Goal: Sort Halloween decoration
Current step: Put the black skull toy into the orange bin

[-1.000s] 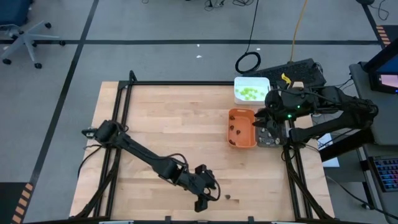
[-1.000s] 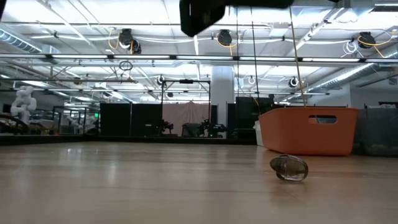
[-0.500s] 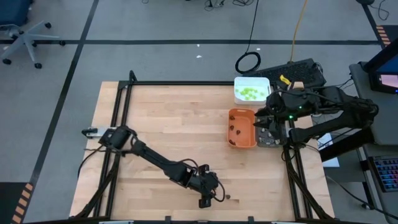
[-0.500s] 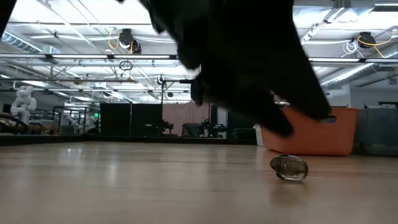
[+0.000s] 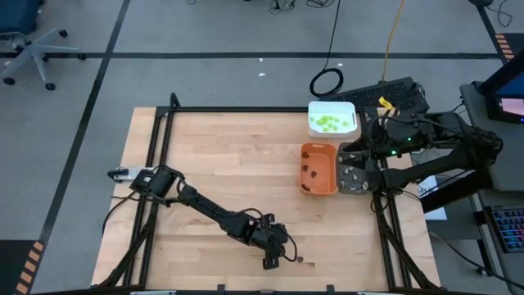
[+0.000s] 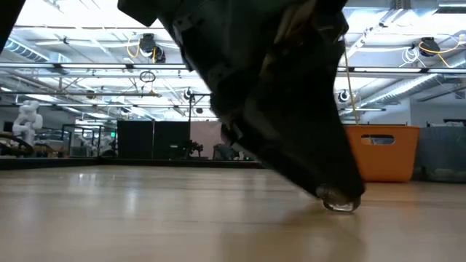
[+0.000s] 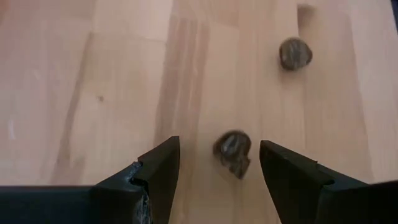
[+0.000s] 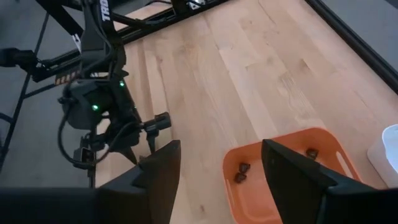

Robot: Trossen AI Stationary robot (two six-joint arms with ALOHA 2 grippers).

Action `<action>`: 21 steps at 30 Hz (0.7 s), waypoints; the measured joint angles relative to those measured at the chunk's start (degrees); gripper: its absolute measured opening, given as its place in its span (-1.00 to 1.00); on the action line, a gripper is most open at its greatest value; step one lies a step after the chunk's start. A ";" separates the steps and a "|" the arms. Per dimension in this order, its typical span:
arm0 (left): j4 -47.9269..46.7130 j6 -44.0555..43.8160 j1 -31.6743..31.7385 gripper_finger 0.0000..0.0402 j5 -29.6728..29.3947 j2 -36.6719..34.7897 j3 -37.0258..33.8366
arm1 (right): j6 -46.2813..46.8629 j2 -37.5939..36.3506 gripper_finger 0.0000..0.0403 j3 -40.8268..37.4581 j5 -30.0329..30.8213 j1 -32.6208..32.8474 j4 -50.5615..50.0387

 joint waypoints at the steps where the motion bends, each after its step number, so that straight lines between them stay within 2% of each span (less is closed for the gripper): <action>1: -0.19 0.39 0.04 0.10 0.55 0.03 -0.02 | 0.25 -0.30 0.04 0.00 0.00 0.00 -0.09; 9: -0.23 6.32 -0.94 0.03 0.33 0.45 0.04 | 1.37 -2.28 0.04 0.00 0.13 0.00 -0.17; 21: 1.22 6.41 -1.03 -0.46 0.23 1.89 0.11 | 1.26 -2.17 0.04 0.00 0.28 0.00 -0.19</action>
